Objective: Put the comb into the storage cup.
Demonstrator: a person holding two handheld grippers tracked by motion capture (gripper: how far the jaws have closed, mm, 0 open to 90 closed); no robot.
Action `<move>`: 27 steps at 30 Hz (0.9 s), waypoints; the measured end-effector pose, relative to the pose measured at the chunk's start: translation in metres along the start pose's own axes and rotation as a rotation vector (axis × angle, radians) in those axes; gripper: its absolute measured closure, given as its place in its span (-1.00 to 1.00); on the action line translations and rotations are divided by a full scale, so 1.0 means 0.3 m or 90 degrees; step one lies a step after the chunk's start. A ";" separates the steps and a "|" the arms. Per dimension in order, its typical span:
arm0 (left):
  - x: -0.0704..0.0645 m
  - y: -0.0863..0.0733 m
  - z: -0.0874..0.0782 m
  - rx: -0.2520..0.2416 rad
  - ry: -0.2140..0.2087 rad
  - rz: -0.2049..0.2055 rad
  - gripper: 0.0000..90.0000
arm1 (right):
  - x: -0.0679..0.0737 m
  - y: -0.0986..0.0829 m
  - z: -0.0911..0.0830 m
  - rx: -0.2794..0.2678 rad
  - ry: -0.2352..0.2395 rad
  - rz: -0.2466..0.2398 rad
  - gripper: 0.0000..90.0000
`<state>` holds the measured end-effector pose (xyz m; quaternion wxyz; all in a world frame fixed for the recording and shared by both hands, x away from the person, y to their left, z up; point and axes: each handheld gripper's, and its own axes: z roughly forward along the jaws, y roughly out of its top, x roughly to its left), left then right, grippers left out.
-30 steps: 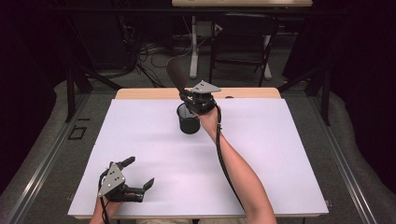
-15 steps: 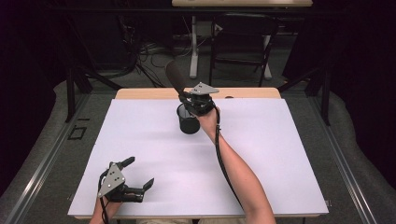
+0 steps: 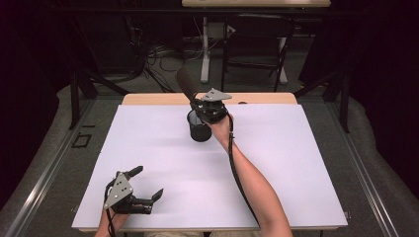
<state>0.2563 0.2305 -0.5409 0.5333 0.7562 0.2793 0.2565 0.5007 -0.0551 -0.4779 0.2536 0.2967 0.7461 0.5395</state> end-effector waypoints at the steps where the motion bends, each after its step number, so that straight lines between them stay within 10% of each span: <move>1: 0.001 0.000 0.000 0.001 0.000 0.002 -0.99 | 0.000 -0.001 0.000 0.001 0.000 0.001 0.61; 27: 0.002 -0.001 0.000 0.001 0.001 0.001 -0.99 | -0.007 -0.034 0.011 0.033 0.009 0.005 0.61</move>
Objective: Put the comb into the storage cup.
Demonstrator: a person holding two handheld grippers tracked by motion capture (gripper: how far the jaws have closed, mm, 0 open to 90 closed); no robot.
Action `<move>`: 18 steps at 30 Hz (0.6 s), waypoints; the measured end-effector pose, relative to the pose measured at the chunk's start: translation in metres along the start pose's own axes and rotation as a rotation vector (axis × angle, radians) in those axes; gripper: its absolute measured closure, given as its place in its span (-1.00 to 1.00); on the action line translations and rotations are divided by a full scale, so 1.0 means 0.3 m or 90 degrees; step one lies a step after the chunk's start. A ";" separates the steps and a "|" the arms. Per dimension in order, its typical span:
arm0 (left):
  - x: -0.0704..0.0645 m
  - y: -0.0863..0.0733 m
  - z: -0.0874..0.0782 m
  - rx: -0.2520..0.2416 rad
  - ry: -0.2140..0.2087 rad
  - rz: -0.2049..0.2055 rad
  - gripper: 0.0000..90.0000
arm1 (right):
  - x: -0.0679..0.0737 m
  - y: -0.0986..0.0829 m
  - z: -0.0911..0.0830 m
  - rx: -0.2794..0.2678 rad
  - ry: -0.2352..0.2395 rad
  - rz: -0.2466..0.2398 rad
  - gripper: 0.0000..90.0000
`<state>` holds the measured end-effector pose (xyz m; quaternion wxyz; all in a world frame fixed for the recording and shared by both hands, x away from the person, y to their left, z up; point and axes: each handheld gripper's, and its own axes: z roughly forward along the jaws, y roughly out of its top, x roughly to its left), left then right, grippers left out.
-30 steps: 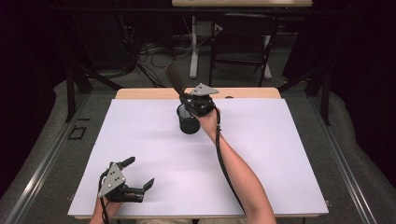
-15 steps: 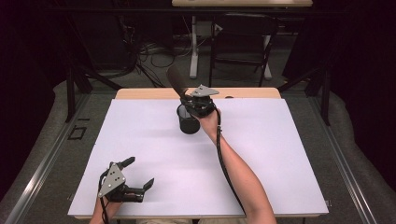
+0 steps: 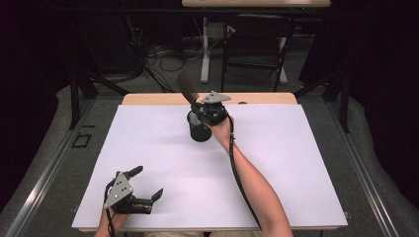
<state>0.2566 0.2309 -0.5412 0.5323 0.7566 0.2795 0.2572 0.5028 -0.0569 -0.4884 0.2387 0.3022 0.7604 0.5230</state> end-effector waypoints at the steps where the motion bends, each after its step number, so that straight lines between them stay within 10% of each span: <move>1: 0.001 0.000 0.000 0.000 0.000 0.000 -0.99 | 0.000 0.000 0.000 0.000 0.000 0.000 0.61; 18: 0.000 0.000 0.000 0.000 0.000 0.000 -0.99 | -0.002 -0.016 0.006 0.018 0.005 0.006 0.60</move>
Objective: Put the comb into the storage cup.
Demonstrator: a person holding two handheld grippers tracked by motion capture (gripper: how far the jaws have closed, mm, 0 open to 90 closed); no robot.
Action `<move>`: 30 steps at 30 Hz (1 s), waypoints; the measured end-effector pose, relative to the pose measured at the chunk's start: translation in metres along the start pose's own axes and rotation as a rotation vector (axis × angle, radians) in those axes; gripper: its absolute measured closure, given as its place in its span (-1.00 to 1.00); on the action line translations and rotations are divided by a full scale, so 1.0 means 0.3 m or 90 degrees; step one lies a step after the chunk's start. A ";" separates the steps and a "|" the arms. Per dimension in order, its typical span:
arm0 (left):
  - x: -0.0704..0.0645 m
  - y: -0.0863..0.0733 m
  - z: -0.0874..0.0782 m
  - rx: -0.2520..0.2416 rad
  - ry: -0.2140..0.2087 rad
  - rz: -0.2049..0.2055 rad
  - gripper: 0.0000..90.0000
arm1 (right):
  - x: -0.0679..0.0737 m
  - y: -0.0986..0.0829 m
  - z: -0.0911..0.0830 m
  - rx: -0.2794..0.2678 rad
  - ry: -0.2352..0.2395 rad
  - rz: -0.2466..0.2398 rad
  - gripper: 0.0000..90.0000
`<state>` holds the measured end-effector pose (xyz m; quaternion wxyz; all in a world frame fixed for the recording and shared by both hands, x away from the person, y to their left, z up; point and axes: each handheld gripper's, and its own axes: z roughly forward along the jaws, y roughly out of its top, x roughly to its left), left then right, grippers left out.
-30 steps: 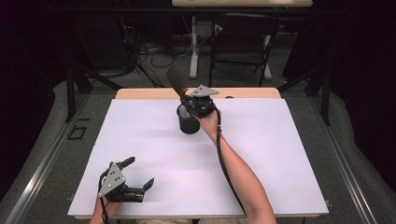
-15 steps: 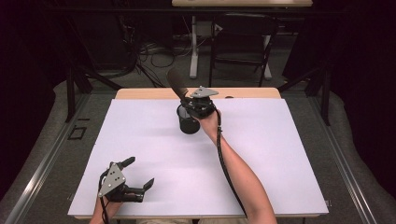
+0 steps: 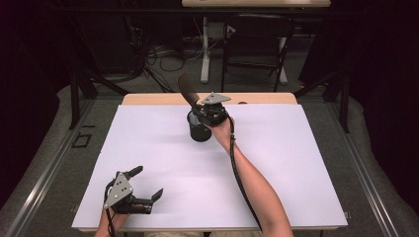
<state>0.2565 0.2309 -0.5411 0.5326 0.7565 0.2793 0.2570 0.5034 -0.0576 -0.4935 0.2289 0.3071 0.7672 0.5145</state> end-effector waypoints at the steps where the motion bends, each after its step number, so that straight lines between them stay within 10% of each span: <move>1: 0.000 0.000 0.000 0.000 0.000 0.001 -0.99 | 0.000 -0.001 0.000 0.001 0.000 -0.001 0.60; 30: 0.001 -0.002 0.001 0.002 0.000 -0.001 -0.99 | 0.012 -0.020 0.008 0.042 -0.007 -0.020 0.60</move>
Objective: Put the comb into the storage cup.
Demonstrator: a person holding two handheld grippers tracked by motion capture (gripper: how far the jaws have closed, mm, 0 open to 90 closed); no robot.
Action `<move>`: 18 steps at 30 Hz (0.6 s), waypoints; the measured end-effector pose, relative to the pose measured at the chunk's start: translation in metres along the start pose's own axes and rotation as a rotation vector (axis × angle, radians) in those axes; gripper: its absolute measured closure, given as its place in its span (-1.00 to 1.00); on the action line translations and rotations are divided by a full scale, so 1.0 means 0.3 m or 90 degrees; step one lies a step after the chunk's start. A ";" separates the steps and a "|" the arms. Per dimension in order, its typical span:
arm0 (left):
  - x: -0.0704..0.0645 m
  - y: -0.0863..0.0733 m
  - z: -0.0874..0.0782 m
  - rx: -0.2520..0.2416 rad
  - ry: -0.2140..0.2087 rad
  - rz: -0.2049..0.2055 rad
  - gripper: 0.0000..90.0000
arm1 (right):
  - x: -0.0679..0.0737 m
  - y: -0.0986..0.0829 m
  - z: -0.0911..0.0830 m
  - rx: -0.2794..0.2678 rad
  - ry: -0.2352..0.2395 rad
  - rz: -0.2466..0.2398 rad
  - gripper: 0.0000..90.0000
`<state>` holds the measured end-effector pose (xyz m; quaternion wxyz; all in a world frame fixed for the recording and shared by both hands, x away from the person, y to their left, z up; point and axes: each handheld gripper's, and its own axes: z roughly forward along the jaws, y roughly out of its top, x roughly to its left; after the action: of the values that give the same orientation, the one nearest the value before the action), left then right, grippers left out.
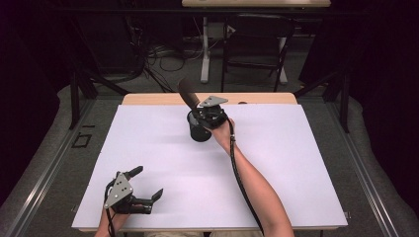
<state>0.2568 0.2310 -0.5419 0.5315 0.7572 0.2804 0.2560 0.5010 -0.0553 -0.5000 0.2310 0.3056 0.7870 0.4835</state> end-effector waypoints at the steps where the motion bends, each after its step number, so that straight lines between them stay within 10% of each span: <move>1: 0.000 0.000 0.000 0.000 -0.001 -0.001 -0.99 | 0.000 0.000 0.000 0.003 -0.001 -0.003 0.60; 18: -0.002 -0.002 0.001 0.003 -0.001 0.002 -0.99 | 0.014 -0.014 0.004 0.050 -0.002 -0.010 0.50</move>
<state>0.2566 0.2306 -0.5426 0.5297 0.7590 0.2793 0.2555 0.4978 -0.0531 -0.5044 0.2240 0.3088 0.8076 0.4498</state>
